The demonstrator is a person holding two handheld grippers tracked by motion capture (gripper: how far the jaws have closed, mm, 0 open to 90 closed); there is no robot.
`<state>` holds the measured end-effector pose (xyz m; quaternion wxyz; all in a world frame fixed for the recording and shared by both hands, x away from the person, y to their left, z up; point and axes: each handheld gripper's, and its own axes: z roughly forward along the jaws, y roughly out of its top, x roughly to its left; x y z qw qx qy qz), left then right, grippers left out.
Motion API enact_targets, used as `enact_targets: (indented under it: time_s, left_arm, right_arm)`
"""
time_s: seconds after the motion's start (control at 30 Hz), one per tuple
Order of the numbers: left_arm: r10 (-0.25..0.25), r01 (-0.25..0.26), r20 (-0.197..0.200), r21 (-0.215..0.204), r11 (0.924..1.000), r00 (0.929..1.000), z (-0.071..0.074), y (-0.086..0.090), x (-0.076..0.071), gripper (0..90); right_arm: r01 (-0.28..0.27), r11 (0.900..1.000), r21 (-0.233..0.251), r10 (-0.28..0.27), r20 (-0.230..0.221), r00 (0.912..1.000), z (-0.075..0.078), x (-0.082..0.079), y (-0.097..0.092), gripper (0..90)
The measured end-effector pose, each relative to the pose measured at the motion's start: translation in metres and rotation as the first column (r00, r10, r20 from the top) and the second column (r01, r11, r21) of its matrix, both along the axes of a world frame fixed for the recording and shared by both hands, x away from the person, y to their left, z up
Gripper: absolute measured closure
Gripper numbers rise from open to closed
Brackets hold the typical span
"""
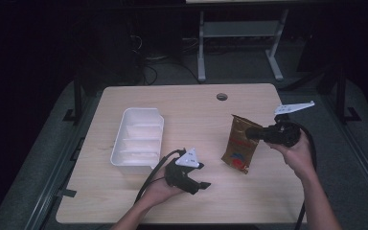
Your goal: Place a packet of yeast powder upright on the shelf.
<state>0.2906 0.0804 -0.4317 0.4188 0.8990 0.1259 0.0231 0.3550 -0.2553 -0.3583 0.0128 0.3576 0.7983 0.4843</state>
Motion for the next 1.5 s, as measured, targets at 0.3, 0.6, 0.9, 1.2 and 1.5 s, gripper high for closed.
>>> enact_targets:
  time_s: [0.3,0.6,0.9,1.2,1.5]
  left_arm:
    - [-0.008,0.008,0.018,0.007,0.9999,0.9998,-0.001,0.009,-0.014,28.4]
    - [0.004,-0.004,-0.001,0.003,1.0,1.0,-0.006,0.022,-0.021,27.0]
    - [0.002,-0.002,-0.015,0.006,1.0,0.9999,-0.009,0.03,-0.029,25.4]
    - [-0.007,0.008,-0.01,0.019,0.9998,0.9999,-0.009,0.036,-0.039,22.8]
    - [-0.007,0.007,-0.005,0.031,0.9995,1.0,-0.011,0.042,-0.045,20.9]
  right_arm:
    - [-0.014,0.9999,-0.006,0.014,0.0,0.9999,0.009,0.008,0.01,83.7]
    - [-0.028,0.9995,-0.014,0.028,0.008,0.9996,0.017,0.014,0.022,83.7]
    - [-0.04,0.9992,-0.01,0.04,0.009,0.9992,0.02,0.022,0.033,83.7]
    - [-0.063,0.998,-0.009,0.063,0.009,0.998,0.023,0.03,0.051,83.7]
    - [-0.088,0.996,-0.016,0.089,0.013,0.996,0.026,0.037,0.067,83.7]
